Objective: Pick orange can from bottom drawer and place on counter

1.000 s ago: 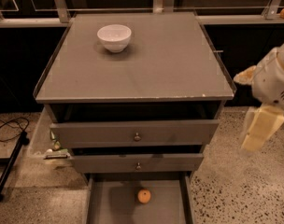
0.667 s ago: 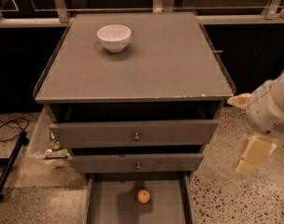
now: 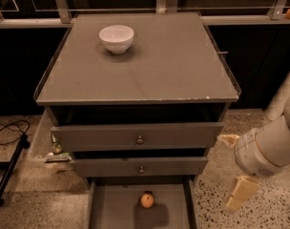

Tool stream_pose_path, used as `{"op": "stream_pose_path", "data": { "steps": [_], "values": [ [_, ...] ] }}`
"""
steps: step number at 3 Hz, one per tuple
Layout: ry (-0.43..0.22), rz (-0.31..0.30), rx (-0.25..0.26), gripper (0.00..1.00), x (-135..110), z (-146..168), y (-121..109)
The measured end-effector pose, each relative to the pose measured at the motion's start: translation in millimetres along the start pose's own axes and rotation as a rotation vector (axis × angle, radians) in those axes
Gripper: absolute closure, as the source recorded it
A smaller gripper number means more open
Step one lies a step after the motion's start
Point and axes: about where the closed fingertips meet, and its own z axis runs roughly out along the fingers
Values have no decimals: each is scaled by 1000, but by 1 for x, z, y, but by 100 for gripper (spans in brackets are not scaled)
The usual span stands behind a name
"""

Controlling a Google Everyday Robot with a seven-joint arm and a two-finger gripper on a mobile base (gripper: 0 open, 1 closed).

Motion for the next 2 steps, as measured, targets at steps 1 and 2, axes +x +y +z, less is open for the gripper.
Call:
{"op": "stream_pose_path", "data": {
  "steps": [1,2],
  "values": [
    [-55,3,-20,0,5,42,6],
    [-55,3,-20,0,5,42,6]
  ]
}}
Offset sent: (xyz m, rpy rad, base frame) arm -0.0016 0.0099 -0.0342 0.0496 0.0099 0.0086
